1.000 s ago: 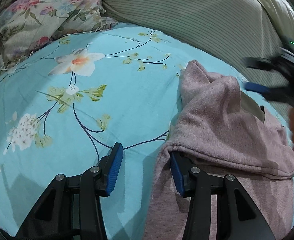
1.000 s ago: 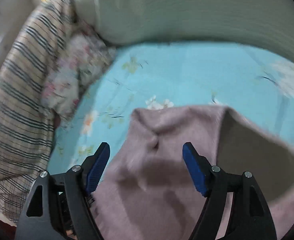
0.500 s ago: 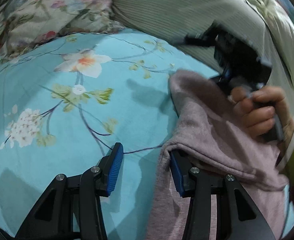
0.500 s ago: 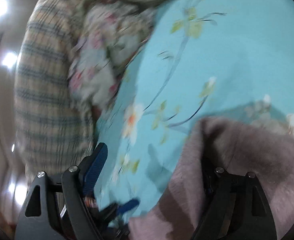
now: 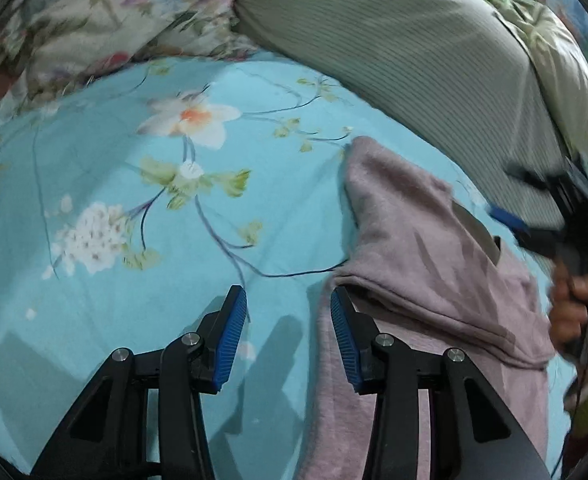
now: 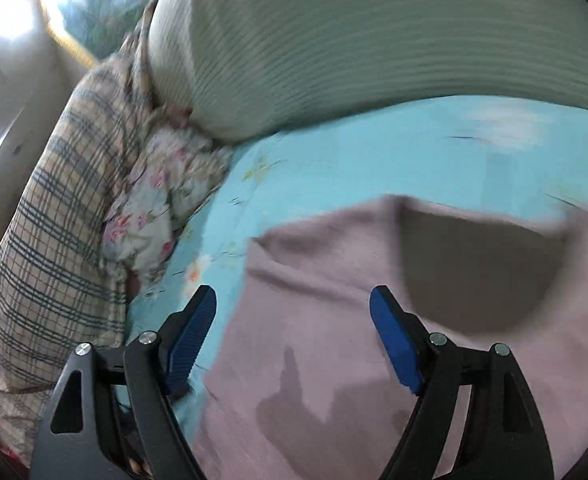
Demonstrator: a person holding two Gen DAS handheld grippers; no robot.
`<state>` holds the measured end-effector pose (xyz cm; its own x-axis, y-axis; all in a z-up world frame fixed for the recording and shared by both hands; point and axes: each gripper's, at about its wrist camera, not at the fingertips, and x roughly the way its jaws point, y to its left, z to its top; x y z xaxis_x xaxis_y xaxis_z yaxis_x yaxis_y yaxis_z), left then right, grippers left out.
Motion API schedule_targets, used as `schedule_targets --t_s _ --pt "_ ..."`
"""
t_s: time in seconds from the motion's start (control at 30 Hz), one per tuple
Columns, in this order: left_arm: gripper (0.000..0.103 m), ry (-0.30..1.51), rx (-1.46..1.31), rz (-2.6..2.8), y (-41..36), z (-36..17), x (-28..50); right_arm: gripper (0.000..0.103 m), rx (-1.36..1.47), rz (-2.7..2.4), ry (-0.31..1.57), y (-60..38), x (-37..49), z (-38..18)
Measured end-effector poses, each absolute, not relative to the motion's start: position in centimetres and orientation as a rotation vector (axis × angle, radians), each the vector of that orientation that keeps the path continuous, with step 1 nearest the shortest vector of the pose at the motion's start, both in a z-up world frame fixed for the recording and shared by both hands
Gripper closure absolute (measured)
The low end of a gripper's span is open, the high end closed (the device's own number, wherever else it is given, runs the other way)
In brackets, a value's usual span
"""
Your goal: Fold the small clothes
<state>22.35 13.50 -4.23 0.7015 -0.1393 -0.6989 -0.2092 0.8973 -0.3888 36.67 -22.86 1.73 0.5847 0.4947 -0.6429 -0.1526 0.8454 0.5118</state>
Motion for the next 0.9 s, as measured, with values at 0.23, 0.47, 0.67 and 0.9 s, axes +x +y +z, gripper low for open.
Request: schedule_targets --t_s 0.23,0.47,0.67,0.9 --pt "0.057 0.792 -0.278 -0.019 9.2 -0.8 26.7 0.032 0.477 0.014 0.735 -34.3 25.2 2.8" --pt "0.058 0.876 -0.074 0.091 8.2 -3.5 31.0 0.046 0.445 -0.145 0.753 -38.9 22.9 1.8" --pt "0.058 0.926 -0.052 0.128 8.9 -6.2 31.3 0.099 0.348 -0.164 0.824 -38.0 24.9 0.0" --pt "0.058 0.917 0.015 0.166 8.1 -6.3 31.1 0.097 0.25 -0.341 0.867 -38.8 25.0 0.2"
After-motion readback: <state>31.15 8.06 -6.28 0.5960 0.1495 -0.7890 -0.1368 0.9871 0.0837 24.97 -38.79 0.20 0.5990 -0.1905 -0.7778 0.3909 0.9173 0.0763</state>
